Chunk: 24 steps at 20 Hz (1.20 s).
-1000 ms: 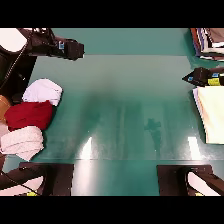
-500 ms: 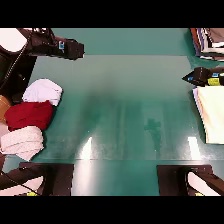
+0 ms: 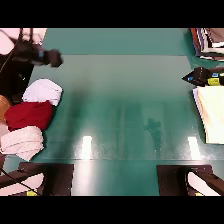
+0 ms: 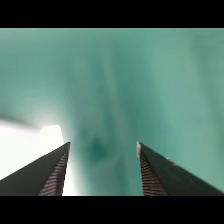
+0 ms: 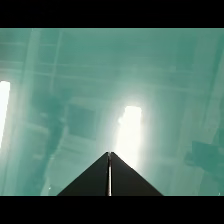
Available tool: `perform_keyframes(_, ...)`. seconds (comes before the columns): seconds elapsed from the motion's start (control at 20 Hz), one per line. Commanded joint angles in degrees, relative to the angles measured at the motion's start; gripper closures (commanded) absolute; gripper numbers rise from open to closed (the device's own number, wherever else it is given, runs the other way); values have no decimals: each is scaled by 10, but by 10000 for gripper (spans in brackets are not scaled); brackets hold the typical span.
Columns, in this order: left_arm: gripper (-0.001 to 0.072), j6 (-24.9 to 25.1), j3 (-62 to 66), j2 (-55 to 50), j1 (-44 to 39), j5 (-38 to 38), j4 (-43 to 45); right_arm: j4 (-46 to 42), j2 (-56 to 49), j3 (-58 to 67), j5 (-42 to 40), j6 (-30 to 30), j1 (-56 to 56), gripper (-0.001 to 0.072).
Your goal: Fold the shirts.
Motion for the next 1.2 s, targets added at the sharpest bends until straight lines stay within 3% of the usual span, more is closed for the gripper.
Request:
perform_keyframes(0.0, 205, -11, -103, -3, 98, 33, 33, 0, 0, 0, -7, 0, 1, 701)
perform_keyframes(0.15, 205, -11, -166, -41, 138, 96, 33, 0, 0, 0, -7, 0, 1, 700)
perform_keyframes(0.55, 210, -26, -164, -136, 155, 116, 36, 0, -1, 0, -6, 0, 1, 700)
perform_keyframes(0.65, 673, -25, -156, -136, 155, 107, 36, 0, -1, 0, -7, 0, 1, 700)
perform_keyframes(0.8, 685, -27, -122, -120, 155, 73, 31, 1, 2, 1, -8, 0, 1, 701)
perform_keyframes(0.95, 686, -20, -49, -41, 149, 58, 29, 0, 7, 31, -4, 0, 1, 701)
perform_keyframes(1.15, 687, 30, 89, 85, 74, -16, 30, 0, 6, 128, -21, 0, 1, 701)
